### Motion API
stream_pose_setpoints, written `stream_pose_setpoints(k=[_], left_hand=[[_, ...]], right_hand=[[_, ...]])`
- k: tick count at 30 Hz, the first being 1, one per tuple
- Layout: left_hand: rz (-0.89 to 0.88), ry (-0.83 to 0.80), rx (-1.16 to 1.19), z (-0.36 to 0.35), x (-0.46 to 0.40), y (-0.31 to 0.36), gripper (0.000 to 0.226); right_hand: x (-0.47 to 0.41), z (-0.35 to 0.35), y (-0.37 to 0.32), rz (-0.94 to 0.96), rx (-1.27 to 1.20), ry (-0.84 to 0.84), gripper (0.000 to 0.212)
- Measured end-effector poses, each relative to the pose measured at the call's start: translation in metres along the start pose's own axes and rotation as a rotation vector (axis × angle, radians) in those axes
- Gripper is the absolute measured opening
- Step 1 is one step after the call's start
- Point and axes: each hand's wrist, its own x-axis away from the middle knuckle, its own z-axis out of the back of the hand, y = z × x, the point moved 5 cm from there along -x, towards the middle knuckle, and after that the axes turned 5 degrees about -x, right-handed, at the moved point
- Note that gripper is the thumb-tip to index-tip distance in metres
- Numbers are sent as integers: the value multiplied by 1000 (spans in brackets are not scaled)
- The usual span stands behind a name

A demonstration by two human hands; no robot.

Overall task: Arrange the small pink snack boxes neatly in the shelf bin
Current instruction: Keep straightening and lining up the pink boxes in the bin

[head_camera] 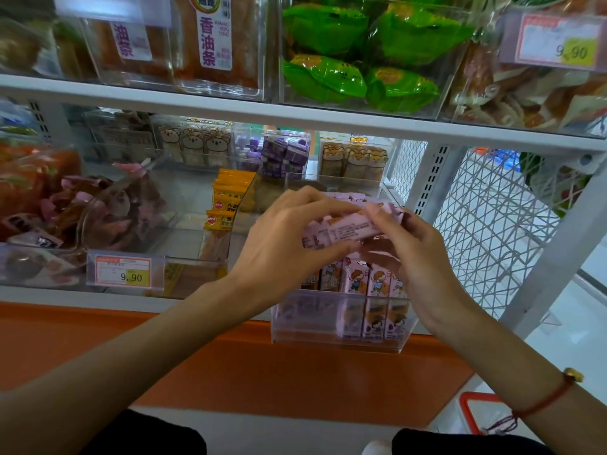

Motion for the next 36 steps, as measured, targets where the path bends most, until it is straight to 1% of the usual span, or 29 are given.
stream_pose_setpoints(k=[1, 3, 5, 6, 8, 10, 12, 13, 15, 16, 17, 18, 19, 21, 22, 24, 25, 27, 28, 30, 32, 33, 36], left_hand=[[15, -5, 25, 0, 0, -1, 54], [107, -6, 132, 1, -1, -4, 70], [237, 11, 349, 1, -2, -9, 78], [279, 27, 432, 1, -2, -10, 76], [288, 52, 475, 0, -2, -8, 60], [257, 69, 489, 0, -1, -4, 44], [180, 74, 464, 0, 0, 1, 39], [110, 62, 410, 0, 0, 5, 38], [-60, 3, 280, -2, 2, 14, 35], [-111, -46, 238, -4, 3, 16, 34], [-125, -97, 223, -7, 4, 15, 36], [-107, -134, 232, -9, 5, 13, 41], [-56, -155, 266, -11, 6, 9, 47], [106, -165, 397, -12, 6, 3, 53], [170, -168, 468, -13, 5, 2, 52], [203, -153, 562, -15, 1, 3, 42], [188, -143, 567, -15, -1, 4, 38], [145, -115, 489, -11, -5, 2, 31], [133, -98, 429, -9, -6, -1, 32], [154, -53, 331, -4, -8, -10, 44], [197, -24, 303, -1, -9, -18, 50], [211, -31, 297, -1, -9, -22, 49], [255, -147, 280, -10, -8, -30, 40]], right_hand=[[-1, 2, 2, -65, -123, -7, 32], [-1, 3, 6, -205, -365, -25, 36], [0, 6, 10, -300, -473, -43, 43], [0, 7, 11, -326, -497, -53, 44], [-1, 7, 12, -353, -522, -70, 45], [-1, 7, 14, -393, -543, -84, 46], [-1, 6, 18, -446, -554, -98, 45], [-1, 6, 19, -459, -552, -113, 42], [-2, 4, 18, -448, -548, -147, 31], [-2, 4, 16, -422, -543, -153, 24], [-3, 4, 14, -379, -521, -155, 20], [-4, 5, 11, -320, -473, -159, 22], [-4, 5, 8, -252, -393, -165, 28], [-3, 4, 2, -107, -162, -152, 47], [-1, 2, -1, -40, -45, -144, 56], [3, -3, -5, 67, 116, -139, 67], [4, -5, -6, 102, 164, -133, 66], [5, -6, -7, 150, 217, -122, 55], [5, -6, -7, 167, 236, -128, 50], [3, -6, -5, 192, 346, -157, 48], [0, -1, 2, 213, 601, -187, 47], [0, 1, 8, 228, 743, -208, 45], [0, 3, 22, 275, 1073, -308, 38]])
